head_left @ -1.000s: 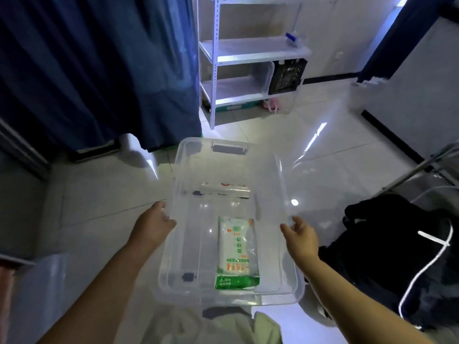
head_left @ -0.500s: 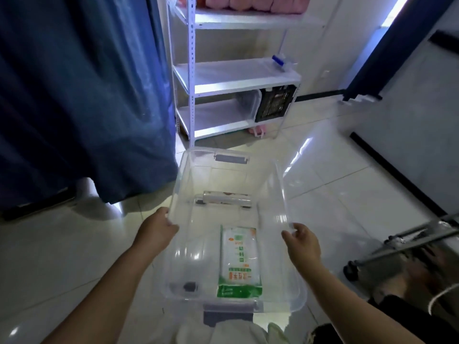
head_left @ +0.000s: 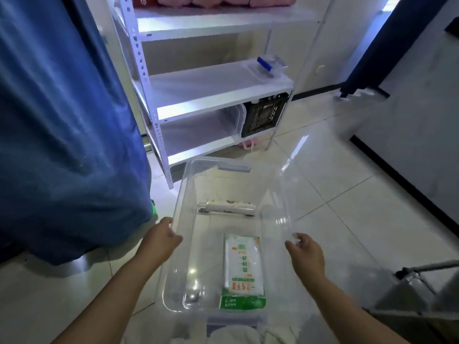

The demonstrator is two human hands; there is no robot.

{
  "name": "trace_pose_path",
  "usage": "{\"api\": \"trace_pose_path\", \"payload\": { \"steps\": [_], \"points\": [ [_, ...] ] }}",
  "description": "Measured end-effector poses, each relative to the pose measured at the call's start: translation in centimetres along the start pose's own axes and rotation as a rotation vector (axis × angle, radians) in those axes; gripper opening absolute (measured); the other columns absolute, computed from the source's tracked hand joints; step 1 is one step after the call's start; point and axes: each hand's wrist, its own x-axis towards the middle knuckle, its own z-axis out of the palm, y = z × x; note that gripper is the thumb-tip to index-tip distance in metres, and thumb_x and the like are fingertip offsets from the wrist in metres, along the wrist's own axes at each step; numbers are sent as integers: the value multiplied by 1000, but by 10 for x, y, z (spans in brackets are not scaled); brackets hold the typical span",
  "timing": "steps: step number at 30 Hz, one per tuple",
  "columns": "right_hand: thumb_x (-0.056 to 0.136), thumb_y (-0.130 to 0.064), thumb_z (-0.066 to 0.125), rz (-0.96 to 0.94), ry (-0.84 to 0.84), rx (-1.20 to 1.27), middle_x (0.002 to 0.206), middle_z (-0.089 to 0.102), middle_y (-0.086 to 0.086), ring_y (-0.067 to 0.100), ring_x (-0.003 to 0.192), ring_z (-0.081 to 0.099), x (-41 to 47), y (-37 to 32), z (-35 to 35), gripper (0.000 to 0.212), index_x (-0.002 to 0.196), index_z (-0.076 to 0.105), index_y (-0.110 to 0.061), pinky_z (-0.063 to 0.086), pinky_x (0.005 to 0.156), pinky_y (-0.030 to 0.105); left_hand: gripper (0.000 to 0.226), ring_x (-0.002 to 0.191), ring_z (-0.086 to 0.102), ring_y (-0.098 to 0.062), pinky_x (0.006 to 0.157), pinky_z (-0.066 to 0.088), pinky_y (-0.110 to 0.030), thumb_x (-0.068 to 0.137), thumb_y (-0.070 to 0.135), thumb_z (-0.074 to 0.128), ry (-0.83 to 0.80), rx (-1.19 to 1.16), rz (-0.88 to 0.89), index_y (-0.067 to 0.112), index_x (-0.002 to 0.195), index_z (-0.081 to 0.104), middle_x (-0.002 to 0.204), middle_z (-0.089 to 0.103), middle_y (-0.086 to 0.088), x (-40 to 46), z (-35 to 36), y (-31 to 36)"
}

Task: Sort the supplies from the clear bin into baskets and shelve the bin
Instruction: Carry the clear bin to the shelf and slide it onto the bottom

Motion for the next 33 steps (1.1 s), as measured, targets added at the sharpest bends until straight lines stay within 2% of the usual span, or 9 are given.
{"api": "trace_pose_path", "payload": {
  "steps": [3,7,12,17,20,24,28,33],
  "points": [
    [80,-31,64,-24,-55,-30,75,61,-6,10,64,57,75,-31,6,33,109,61,-17,46,60,29,37,56,51,-15,53,38,-26,76,8,62,12,-8,-61,4,113,54,59,54,-1,49,4,38],
    [81,-27,61,-63,-136,-134,95,68,8,17,71,53,170,-77,16,30,108,63,-14,37,65,27,34,59,51,-15,52,37,-25,78,8,63,57,-55,-140,2,111,55,64,54,-3,110,7,73],
    [84,-27,59,-105,-236,-213,106,67,9,19,80,54,261,-129,42,36,116,60,-13,39,70,27,34,60,51,-11,47,33,-23,80,13,64,110,-120,-251,4,111,53,68,52,0,174,8,90],
    [85,-27,60,-142,-282,-295,103,66,8,18,75,52,327,-173,81,35,117,60,-12,35,64,25,30,63,53,-11,50,37,-22,81,14,63,82,-129,-320,6,109,52,72,54,-1,245,2,97],
    [84,-26,61,-115,-278,-313,101,68,10,17,74,52,359,-198,104,34,115,61,-12,35,65,25,34,65,54,-16,54,38,-25,80,11,62,79,-144,-318,4,112,52,72,55,-1,291,-7,101],
    [82,-22,62,-95,-311,-315,102,69,11,23,83,59,407,-223,143,35,115,62,-11,36,69,24,30,71,58,-25,63,42,-31,80,9,61,74,-132,-327,5,108,52,78,59,-9,350,-18,103],
    [81,-23,64,-82,-342,-295,102,67,11,23,87,58,454,-241,191,36,116,62,-13,36,74,24,36,76,59,-28,68,44,-33,83,13,60,54,-130,-360,8,117,50,77,59,-8,404,-18,94],
    [84,-24,61,-129,-399,-289,95,66,10,26,89,61,515,-253,260,36,118,59,-13,39,74,26,47,79,59,-27,65,44,-31,84,10,59,108,-211,-475,11,129,47,93,64,-12,473,-5,74]
  ]
}}
